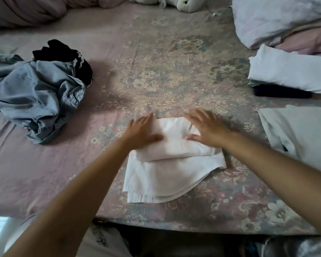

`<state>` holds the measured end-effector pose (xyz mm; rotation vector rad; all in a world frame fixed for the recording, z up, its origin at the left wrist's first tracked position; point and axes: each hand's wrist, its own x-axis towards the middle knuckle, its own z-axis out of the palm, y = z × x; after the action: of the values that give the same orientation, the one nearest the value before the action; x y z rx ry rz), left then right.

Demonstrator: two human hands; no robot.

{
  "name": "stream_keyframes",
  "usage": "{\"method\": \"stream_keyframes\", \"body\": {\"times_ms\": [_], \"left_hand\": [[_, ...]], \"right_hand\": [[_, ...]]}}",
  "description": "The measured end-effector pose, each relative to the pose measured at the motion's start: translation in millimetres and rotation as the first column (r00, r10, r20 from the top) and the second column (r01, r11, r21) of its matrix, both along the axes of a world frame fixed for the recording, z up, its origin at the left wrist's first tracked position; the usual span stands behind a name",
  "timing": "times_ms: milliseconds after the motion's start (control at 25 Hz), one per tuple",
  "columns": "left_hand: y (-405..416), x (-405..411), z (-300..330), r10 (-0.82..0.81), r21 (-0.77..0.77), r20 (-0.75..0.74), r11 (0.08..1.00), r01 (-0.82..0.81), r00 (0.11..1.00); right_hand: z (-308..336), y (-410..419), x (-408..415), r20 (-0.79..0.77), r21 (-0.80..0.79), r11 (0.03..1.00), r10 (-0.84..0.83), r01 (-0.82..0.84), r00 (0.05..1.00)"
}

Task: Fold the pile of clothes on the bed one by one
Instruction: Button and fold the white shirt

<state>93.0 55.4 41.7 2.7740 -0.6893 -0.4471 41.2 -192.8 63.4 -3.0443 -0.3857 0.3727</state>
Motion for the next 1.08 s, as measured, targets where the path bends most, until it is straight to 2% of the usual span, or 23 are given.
{"method": "stream_keyframes", "body": {"times_ms": [80, 160, 240, 280, 320, 360, 400, 440, 520, 600, 640, 760, 800, 840, 880, 920, 960, 1040, 1080], "left_hand": [[-2.1, 20.9, 22.9, 0.049, 0.108, -0.123, 0.994, -0.036, 0.991], [-10.2, 27.4, 40.0, -0.004, 0.253, -0.075, 0.967, 0.023, 0.997], [-16.0, 30.6, 53.4, -0.089, 0.333, 0.16, 0.942, 0.031, 0.983], [-14.5, 34.8, 56.7, -0.124, 0.326, 0.355, 0.945, 0.002, 0.927], [-8.4, 39.6, 56.3, -0.134, 0.288, 0.538, 0.957, -0.032, 0.832], [-0.4, 40.8, 52.9, -0.136, 0.228, 0.667, 0.973, -0.026, 0.733], [8.1, 36.8, 46.3, -0.141, 0.171, 0.748, 0.985, 0.016, 0.648], [13.8, 27.2, 36.5, -0.163, 0.136, 0.772, 0.987, 0.091, 0.615], [21.5, -9.6, 10.0, -0.274, 0.116, 0.731, 0.952, 0.282, 0.624], [32.7, -52.3, -7.0, -0.377, 0.1, 0.666, 0.9, 0.424, 0.644], [36.2, -65.6, -8.4, -0.346, 0.042, 0.672, 0.9, 0.433, 0.654], [14.9, -62.4, 10.2, -0.019, -0.225, 0.703, 0.942, 0.248, 0.711], [0.2, -53.5, 20.6, 0.095, -0.283, 0.684, 0.948, 0.143, 0.723], [-14.1, -44.7, 25.5, 0.164, -0.288, 0.617, 0.957, 0.027, 0.769], [-26.1, -38.3, 23.7, 0.178, -0.211, 0.496, 0.974, -0.081, 0.85], [-34.1, -35.9, 15.0, 0.166, -0.06, 0.36, 0.986, -0.155, 0.918], [-38.2, -38.9, 0.5, 0.142, 0.085, 0.259, 0.982, -0.169, 0.955], [-32.7, -49.8, -24.1, 0.068, 0.244, 0.212, 0.962, -0.12, 0.975], [-28.8, -50.6, -30.3, 0.046, 0.245, 0.219, 0.964, -0.101, 0.975]], "right_hand": [[19.5, 1.2, 27.3, -0.212, -0.038, 0.993, -0.119, 0.114, 0.97], [33.9, 7.4, 47.3, -0.32, -0.031, 0.993, -0.122, 0.118, 0.94], [48.6, 13.7, 60.4, -0.149, -0.073, 0.997, -0.044, 0.033, 0.988], [53.8, 15.0, 65.2, 0.011, -0.119, 0.993, 0.003, -0.001, 1.0], [56.0, 14.6, 68.8, 0.215, -0.178, 0.984, 0.066, -0.028, 0.974], [55.2, 14.1, 68.7, 0.385, -0.243, 0.968, 0.15, -0.056, 0.911], [47.9, 12.7, 63.7, 0.488, -0.309, 0.946, 0.246, -0.098, 0.837], [34.7, 11.4, 53.0, 0.52, -0.381, 0.913, 0.342, -0.146, 0.783], [-0.6, 3.8, 15.1, 0.441, -0.406, 0.888, 0.396, -0.215, 0.805], [-26.4, -3.3, -31.7, 0.35, -0.235, 0.937, 0.33, -0.259, 0.877], [-29.8, -2.7, -47.0, 0.357, -0.119, 0.967, 0.255, -0.227, 0.899], [-12.9, 18.2, -42.9, 0.461, 0.244, 0.965, -0.033, -0.091, 0.887], [-2.2, 30.1, -31.6, 0.47, 0.29, 0.956, -0.109, -0.037, 0.876], [5.8, 41.9, -21.2, 0.411, 0.284, 0.959, -0.143, 0.022, 0.901], [6.6, 50.5, -13.1, 0.273, 0.229, 0.969, -0.154, 0.091, 0.949], [0.5, 55.2, -9.8, 0.107, 0.148, 0.976, -0.176, 0.159, 0.979], [-9.9, 57.8, -12.4, -0.035, 0.071, 0.975, -0.207, 0.209, 0.978], [-30.5, 56.1, -27.5, -0.135, -0.006, 0.968, -0.25, 0.251, 0.959], [-35.8, 54.1, -32.8, -0.132, -0.005, 0.968, -0.251, 0.252, 0.959]]}}
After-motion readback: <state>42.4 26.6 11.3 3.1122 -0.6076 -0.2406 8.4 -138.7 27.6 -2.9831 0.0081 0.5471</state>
